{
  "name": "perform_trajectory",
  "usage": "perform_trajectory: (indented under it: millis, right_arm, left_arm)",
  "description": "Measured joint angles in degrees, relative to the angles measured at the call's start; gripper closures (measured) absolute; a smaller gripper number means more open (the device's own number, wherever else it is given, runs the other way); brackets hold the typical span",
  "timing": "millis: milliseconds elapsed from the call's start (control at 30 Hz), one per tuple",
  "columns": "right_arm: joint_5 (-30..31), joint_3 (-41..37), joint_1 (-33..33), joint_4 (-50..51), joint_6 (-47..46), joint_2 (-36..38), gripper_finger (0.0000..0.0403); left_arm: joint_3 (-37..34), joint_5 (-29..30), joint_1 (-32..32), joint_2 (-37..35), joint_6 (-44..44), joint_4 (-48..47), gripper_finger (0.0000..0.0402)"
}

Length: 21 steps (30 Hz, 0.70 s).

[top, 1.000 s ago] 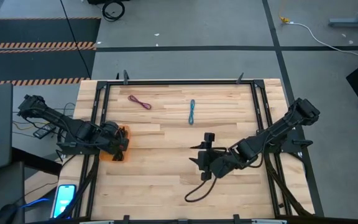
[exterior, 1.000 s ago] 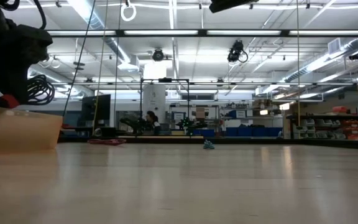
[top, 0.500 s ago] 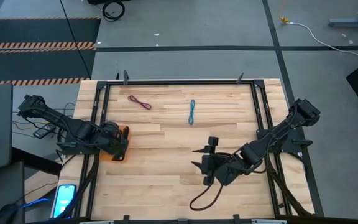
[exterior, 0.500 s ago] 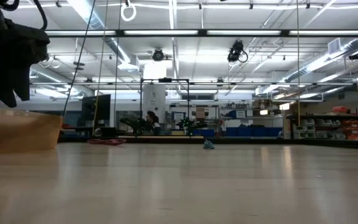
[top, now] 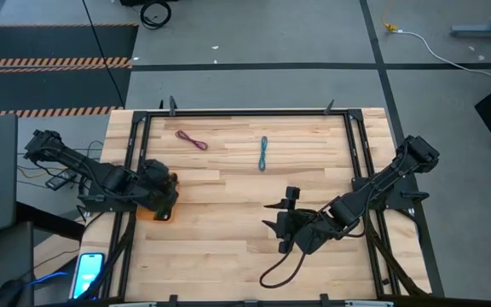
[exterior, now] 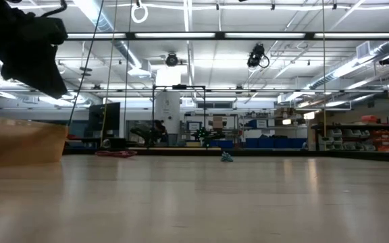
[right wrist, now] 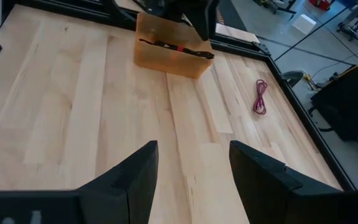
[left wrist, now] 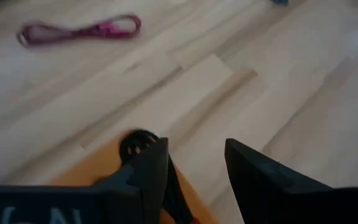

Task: Pick and place USB-C Cables
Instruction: Put the black USB cable into the orange bin

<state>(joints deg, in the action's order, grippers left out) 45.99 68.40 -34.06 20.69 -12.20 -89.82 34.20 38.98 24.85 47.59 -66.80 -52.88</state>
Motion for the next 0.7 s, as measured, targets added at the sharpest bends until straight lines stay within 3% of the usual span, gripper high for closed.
perform_trajectory:
  millis: [200, 333, 567, 700]
  right_arm:
    - [-0.02, 0.00, 0.00, 0.00, -1.39, 0.00, 0.0198]
    - [-0.04, 0.00, 0.00, -0.02, -1.74, 0.00, 0.0198]
    - [-0.06, 0.00, 0.00, -0.20, -1.56, 0.00, 0.0198]
    - [-0.10, 0.00, -0.04, -0.44, -1.58, 0.00, 0.0198]
  left_arm:
    - [0.00, -0.61, -3.51, 0.02, -0.94, -6.55, 0.0235]
    - [0.00, -0.65, -5.20, 0.51, 0.94, -5.34, 0.0235]
    - [0.00, -0.43, -5.83, 3.54, 18.70, 9.43, 0.0235]
    - [0.02, -1.23, -6.69, 5.10, 22.02, 13.20, 0.0235]
